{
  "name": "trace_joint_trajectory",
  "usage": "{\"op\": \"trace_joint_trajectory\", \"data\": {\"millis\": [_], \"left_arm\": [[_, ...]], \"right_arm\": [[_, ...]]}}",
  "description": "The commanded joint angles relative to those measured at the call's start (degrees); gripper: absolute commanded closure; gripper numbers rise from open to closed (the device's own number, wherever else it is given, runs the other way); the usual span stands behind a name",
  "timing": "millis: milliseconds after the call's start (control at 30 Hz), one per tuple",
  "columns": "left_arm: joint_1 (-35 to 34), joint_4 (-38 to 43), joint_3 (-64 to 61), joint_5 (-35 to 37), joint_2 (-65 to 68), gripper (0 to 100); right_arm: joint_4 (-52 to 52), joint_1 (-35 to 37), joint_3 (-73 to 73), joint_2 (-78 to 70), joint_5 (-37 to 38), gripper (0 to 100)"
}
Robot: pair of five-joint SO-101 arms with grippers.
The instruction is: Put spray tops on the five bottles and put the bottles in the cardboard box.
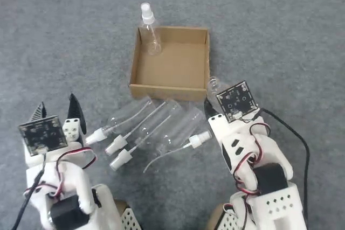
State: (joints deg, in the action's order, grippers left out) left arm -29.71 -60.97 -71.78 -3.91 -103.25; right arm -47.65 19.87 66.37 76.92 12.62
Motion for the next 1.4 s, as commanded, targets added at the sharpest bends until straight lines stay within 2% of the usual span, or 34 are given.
{"op": "trace_joint_trajectory", "data": {"millis": [0,233,367,500,667,900,1133,1367], "left_arm": [[1.0,-2.1,4.7,-4.0,-0.4,78],[11.3,-8.1,8.3,-10.9,-0.3,77],[15.0,-9.1,10.2,-13.2,4.5,77],[18.0,-9.6,13.8,-14.5,15.3,77],[21.7,-14.9,19.7,-18.4,27.1,77],[23.5,-19.7,20.6,-25.9,35.3,77],[23.6,-19.8,17.3,-29.6,39.6,77],[23.3,-16.1,12.4,-33.1,44.3,80]], "right_arm": [[2.9,-1.5,-0.2,1.2,-1.8,94.5],[6.4,-12.7,-0.2,1.2,-8.9,94.5],[7.3,-16.0,-0.2,1.2,-10.3,94.5],[7.4,-16.3,-0.2,1.2,-10.3,94.5],[7.7,-16.3,-0.2,1.2,-10.3,94.5],[7.7,-16.3,-0.2,1.1,-10.1,94.5],[7.7,-16.0,-0.2,0.7,-9.9,94.4],[7.7,-16.0,-0.1,0.6,-9.9,94.4]]}}
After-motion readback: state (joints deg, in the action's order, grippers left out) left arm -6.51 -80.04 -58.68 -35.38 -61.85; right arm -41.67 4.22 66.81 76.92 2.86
